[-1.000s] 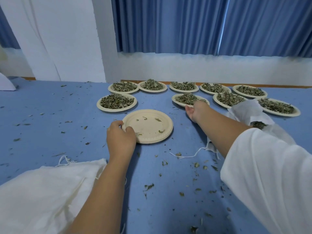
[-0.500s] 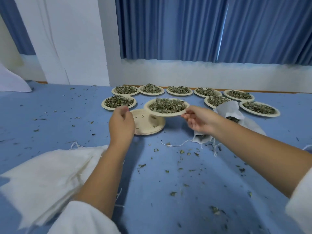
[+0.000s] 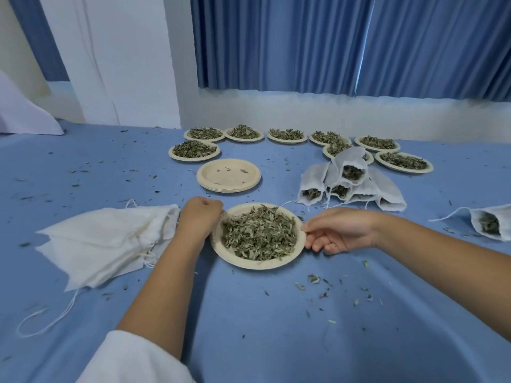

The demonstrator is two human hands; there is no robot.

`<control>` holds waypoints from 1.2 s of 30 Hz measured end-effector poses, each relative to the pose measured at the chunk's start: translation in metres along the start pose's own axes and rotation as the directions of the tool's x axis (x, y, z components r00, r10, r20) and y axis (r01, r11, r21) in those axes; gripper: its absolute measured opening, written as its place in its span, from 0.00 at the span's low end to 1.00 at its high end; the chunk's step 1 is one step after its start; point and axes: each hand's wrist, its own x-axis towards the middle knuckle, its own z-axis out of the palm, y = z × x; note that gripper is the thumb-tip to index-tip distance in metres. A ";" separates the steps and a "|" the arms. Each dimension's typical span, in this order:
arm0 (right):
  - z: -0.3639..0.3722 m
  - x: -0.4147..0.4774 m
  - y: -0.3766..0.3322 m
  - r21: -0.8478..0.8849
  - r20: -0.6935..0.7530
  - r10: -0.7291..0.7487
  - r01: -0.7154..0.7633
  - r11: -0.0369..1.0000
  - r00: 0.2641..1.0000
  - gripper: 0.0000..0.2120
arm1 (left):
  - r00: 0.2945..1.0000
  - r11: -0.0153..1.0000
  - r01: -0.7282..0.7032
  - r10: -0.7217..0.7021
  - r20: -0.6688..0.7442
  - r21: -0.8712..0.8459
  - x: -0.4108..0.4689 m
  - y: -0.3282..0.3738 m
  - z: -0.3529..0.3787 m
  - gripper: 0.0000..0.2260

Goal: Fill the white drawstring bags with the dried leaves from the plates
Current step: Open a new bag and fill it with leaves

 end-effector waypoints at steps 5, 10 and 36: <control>0.000 0.005 -0.010 -0.184 -0.072 0.095 -0.107 0.977 0.993 0.08 | 0.997 0.973 -0.076 0.075 0.016 0.216 -0.005 -0.003 -0.002 0.15; 0.010 0.017 -0.038 -0.444 -0.219 0.157 -0.241 0.863 0.963 0.10 | 0.996 0.929 -0.090 0.092 0.011 0.359 -0.001 -0.006 -0.006 0.10; 0.185 0.133 -0.124 -0.935 0.309 -0.505 0.355 -0.005 0.806 0.11 | 0.932 0.617 -0.350 0.151 0.330 0.705 0.013 -0.010 0.001 0.20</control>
